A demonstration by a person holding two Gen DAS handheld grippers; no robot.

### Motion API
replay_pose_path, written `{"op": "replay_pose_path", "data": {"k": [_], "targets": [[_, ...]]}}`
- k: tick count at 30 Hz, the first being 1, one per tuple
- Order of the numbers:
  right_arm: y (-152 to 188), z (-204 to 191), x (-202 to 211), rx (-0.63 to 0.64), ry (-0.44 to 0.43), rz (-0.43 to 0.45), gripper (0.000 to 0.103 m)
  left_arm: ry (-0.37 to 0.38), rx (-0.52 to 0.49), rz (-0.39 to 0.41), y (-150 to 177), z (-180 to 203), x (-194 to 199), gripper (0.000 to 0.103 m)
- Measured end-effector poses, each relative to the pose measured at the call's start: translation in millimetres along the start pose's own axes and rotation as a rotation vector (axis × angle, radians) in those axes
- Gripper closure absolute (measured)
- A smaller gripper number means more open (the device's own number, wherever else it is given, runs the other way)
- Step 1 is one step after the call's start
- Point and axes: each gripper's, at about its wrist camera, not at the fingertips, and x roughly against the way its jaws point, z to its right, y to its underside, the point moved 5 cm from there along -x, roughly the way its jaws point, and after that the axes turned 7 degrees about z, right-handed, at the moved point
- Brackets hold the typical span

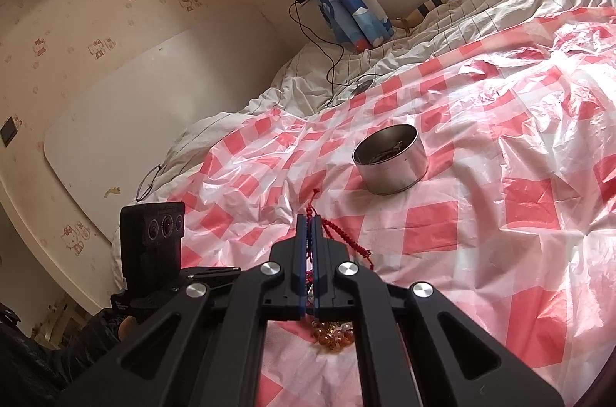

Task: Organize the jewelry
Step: 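Lift a red cord lanyard with the right gripper while the left gripper grasps a red beaded strand, then carry both held pieces over the silver tin and open both grippers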

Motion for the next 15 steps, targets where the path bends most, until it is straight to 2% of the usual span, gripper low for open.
{"op": "replay_pose_path", "data": {"k": [5, 15], "targets": [[-6.5, -1.0, -1.9, -0.014, -0.016, 0.004, 0.1, 0.025, 0.028, 0.042, -20.8, -0.7, 10.2, 0.097], [-60.3, 2.6, -31.2, 0.015, -0.038, 0.039, 0.1, -0.008, 0.008, 0.141, -95.5, -18.1, 8.4, 0.097]]}}
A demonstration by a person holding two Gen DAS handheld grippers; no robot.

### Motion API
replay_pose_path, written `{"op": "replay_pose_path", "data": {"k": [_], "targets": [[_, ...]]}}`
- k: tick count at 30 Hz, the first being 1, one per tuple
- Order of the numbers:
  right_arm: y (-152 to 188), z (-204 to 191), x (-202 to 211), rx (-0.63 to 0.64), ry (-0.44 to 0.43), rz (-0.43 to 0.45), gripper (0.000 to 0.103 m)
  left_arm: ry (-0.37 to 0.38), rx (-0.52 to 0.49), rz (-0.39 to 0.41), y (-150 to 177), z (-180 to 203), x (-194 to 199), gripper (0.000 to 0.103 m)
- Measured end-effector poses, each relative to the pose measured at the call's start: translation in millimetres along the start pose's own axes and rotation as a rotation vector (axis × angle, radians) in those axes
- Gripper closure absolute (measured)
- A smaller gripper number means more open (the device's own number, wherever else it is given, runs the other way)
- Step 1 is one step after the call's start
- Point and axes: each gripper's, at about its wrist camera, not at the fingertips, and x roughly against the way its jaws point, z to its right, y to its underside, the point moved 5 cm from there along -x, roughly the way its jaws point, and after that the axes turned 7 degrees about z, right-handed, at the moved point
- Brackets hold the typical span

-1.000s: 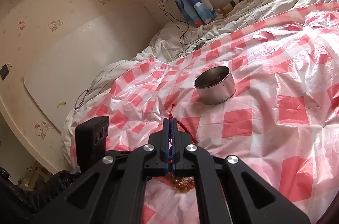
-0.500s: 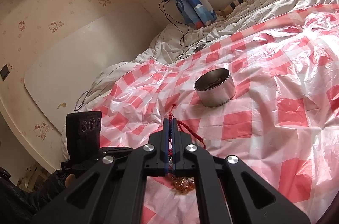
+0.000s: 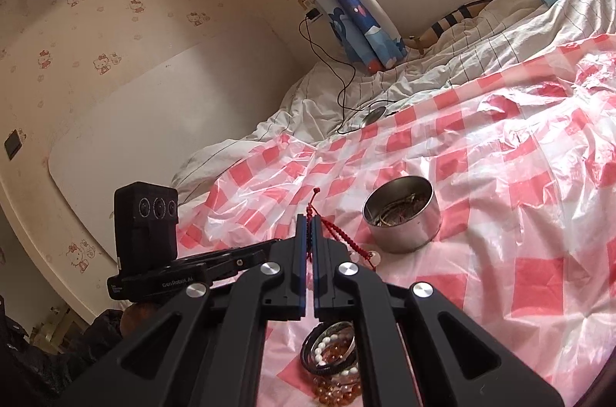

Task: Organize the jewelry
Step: 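Carry both held pieces over the silver tin and open both grippers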

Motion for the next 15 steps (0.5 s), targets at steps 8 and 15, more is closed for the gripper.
{"op": "replay_pose_path", "data": {"k": [8, 15], "targets": [[-22.7, 24.4, -48.1, 0.03, 0.036, -0.042, 0.1, -0.035, 0.007, 0.035, -42.2, -22.4, -55.4, 0.097], [-21.6, 51.8, -102.4, 0.077, 0.107, -0.099, 0.1, -0.075, 0.002, -0.011, -37.8, -40.0, -100.7, 0.097]]}}
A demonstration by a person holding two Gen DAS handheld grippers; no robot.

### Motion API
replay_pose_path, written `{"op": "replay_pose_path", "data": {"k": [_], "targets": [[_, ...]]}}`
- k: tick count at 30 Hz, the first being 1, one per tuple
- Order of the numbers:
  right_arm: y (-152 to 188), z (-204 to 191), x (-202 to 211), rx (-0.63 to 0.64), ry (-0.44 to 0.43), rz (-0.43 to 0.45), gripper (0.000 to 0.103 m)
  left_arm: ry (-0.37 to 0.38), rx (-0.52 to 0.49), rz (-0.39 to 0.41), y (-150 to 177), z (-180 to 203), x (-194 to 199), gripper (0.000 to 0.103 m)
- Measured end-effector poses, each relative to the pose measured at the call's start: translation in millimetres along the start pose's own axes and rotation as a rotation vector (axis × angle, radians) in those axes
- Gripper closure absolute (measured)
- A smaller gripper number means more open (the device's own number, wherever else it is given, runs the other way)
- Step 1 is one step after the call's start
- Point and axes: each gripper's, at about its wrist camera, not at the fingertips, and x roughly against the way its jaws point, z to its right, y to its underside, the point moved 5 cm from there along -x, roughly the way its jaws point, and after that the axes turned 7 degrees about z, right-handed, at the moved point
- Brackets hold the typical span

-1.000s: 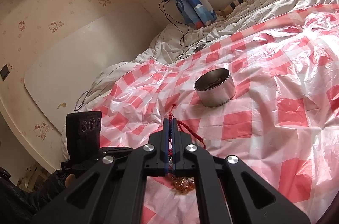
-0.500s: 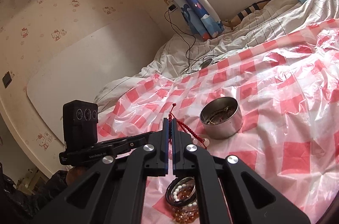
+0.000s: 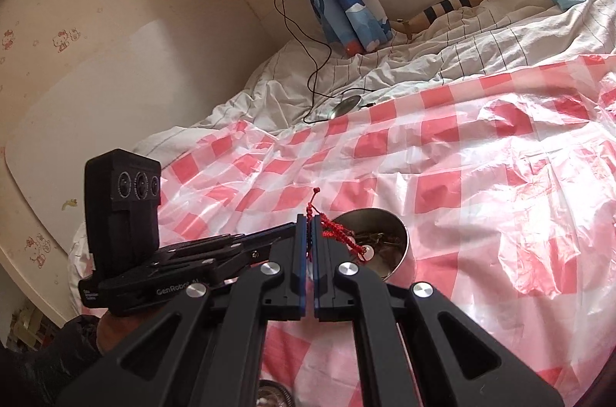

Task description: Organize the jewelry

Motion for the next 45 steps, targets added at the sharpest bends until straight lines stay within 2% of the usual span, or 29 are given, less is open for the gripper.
{"op": "replay_pose_path", "data": {"k": [3, 6, 9, 10, 11, 12, 13, 17, 21, 24, 27, 30, 32, 33, 34, 39, 43, 45], "targets": [[8.0, 9.3, -25.0, 0.027, 0.046, -0.046, 0.1, -0.042, -0.029, -0.057, 8.7, -5.9, -17.7, 0.096], [26.7, 18.6, -52.4, 0.042, 0.106, -0.172, 0.1, -0.096, -0.071, -0.145, 23.4, -10.6, -29.3, 0.093], [36.7, 22.0, -52.4, 0.017, 0.114, -0.207, 0.098, -0.125, -0.116, -0.175, 26.3, -6.0, -20.2, 0.083], [36.0, 20.3, -46.9, 0.018, 0.117, -0.198, 0.086, -0.136, -0.132, -0.167, 26.6, -3.5, -13.0, 0.073], [34.4, 18.2, -41.0, 0.02, 0.121, -0.183, 0.073, -0.158, -0.149, -0.162, 28.0, -1.8, -5.5, 0.054], [31.9, 14.2, -31.3, 0.022, 0.128, -0.157, 0.05, -0.196, -0.166, -0.164, 31.4, -0.8, 3.0, 0.044], [29.7, 8.6, -17.8, 0.03, 0.134, -0.12, 0.045, -0.218, -0.177, -0.156, 35.5, 1.1, 12.3, 0.037], [38.6, -10.7, 20.8, 0.071, 0.147, -0.115, 0.045, -0.205, -0.133, -0.175, 63.3, -0.9, 46.8, 0.035], [76.2, -26.7, 50.3, 0.059, 0.126, -0.192, 0.045, -0.206, -0.08, -0.247, 103.6, -5.5, 64.5, 0.035], [107.5, -36.5, 62.4, 0.063, 0.124, -0.243, 0.046, -0.203, -0.059, -0.295, 129.6, -2.2, 69.0, 0.035], [122.7, -45.6, 57.3, 0.049, 0.086, -0.277, 0.046, -0.186, -0.053, -0.307, 144.6, 6.6, 73.6, 0.035], [131.5, -48.5, 43.6, 0.043, 0.072, -0.314, 0.057, -0.179, -0.029, -0.296, 152.7, 9.5, 77.0, 0.035], [138.1, -46.7, 36.6, 0.043, 0.088, -0.335, 0.069, -0.174, -0.012, -0.287, 154.0, 9.5, 78.3, 0.034], [141.5, -45.6, 33.4, 0.048, 0.1, -0.348, 0.082, -0.166, 0.0, -0.283, 154.2, 9.6, 78.6, 0.034], [143.2, -45.1, 33.2, 0.061, 0.115, -0.346, 0.086, -0.159, 0.013, -0.277, 154.3, 9.0, 79.1, 0.034], [137.8, -44.6, 40.6, 0.056, 0.101, -0.294, 0.095, -0.131, 0.081, -0.251, 149.5, 5.2, 79.3, 0.033], [127.5, -31.2, 50.9, -0.033, 0.085, -0.242, 0.095, -0.109, 0.161, -0.234, 146.7, -2.0, 79.5, 0.03], [120.1, -22.3, 57.6, -0.061, 0.107, -0.207, 0.095, -0.096, 0.188, -0.229, 146.6, -3.1, 78.1, 0.029]]}}
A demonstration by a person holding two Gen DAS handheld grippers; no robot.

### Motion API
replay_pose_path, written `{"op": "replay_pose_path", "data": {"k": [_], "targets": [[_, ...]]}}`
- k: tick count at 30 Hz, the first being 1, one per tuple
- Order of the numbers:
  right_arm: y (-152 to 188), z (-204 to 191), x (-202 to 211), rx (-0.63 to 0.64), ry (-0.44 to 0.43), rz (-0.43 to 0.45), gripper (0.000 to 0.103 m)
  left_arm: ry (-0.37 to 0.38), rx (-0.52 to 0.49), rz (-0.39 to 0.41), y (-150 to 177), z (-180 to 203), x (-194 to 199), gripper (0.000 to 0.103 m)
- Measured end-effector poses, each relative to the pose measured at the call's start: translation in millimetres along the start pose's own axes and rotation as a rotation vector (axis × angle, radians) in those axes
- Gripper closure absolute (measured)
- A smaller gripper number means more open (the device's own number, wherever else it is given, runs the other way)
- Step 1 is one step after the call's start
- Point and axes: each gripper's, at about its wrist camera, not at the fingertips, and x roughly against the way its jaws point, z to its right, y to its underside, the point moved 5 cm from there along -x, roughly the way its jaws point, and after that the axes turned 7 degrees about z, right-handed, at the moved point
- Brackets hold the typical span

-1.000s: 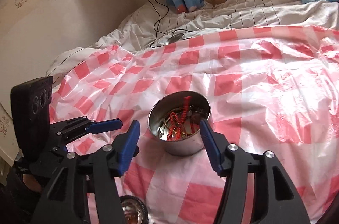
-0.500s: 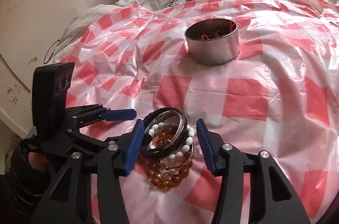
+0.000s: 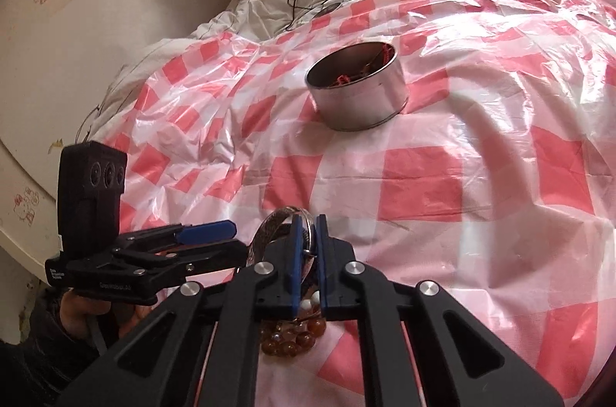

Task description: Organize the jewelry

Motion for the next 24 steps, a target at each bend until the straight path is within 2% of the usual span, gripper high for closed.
{"op": "replay_pose_path", "data": {"k": [4, 7, 9, 10, 11, 12, 13, 14, 16, 17, 19, 21, 24], "targets": [[-12.1, 23.3, 13.3, -0.057, 0.089, 0.066, 0.095, -0.034, -0.068, -0.005, 1.3, 9.9, -8.6, 0.029], [-13.0, 38.4, 11.5, -0.071, 0.17, 0.05, 0.095, -0.063, -0.15, -0.01, 4.4, 20.6, -17.1, 0.029], [-9.0, 44.3, 3.5, -0.088, 0.179, -0.006, 0.094, -0.047, -0.175, -0.012, 6.4, 24.9, -19.3, 0.037], [-6.1, 46.8, 0.0, -0.091, 0.184, -0.034, 0.092, -0.039, -0.177, -0.017, 7.3, 25.6, -20.4, 0.05], [-3.5, 48.8, -2.5, -0.085, 0.2, -0.055, 0.087, -0.048, -0.173, -0.017, 7.0, 23.9, -20.9, 0.059], [-1.4, 49.0, -4.4, -0.077, 0.208, -0.07, 0.077, -0.022, -0.148, -0.021, 6.2, 21.5, -20.8, 0.066], [-0.4, 47.6, -5.7, -0.062, 0.209, -0.076, 0.077, 0.008, -0.116, -0.032, 6.3, 19.1, -21.6, 0.078], [0.5, 46.1, -7.2, -0.039, 0.222, -0.082, 0.077, 0.034, -0.085, -0.035, 5.2, 16.7, -21.5, 0.082], [4.2, 42.8, -10.4, 0.013, 0.252, -0.094, 0.077, 0.056, -0.052, -0.034, 4.3, 13.7, -21.0, 0.084], [5.2, 40.9, -11.7, 0.04, 0.27, -0.099, 0.079, 0.07, -0.036, -0.03, 3.5, 12.8, -20.2, 0.088], [6.3, 39.8, -12.0, 0.072, 0.301, -0.099, 0.091, 0.1, 0.004, -0.025, 2.3, 9.5, -18.4, 0.088], [6.6, 44.3, -8.5, 0.044, 0.284, -0.089, 0.097, 0.112, 0.025, -0.014, 1.9, 7.1, -15.7, 0.088], [1.3, 46.9, -0.7, 0.005, 0.255, -0.048, 0.097, 0.127, 0.043, 0.011, -3.5, 6.2, -10.8, 0.088]]}}
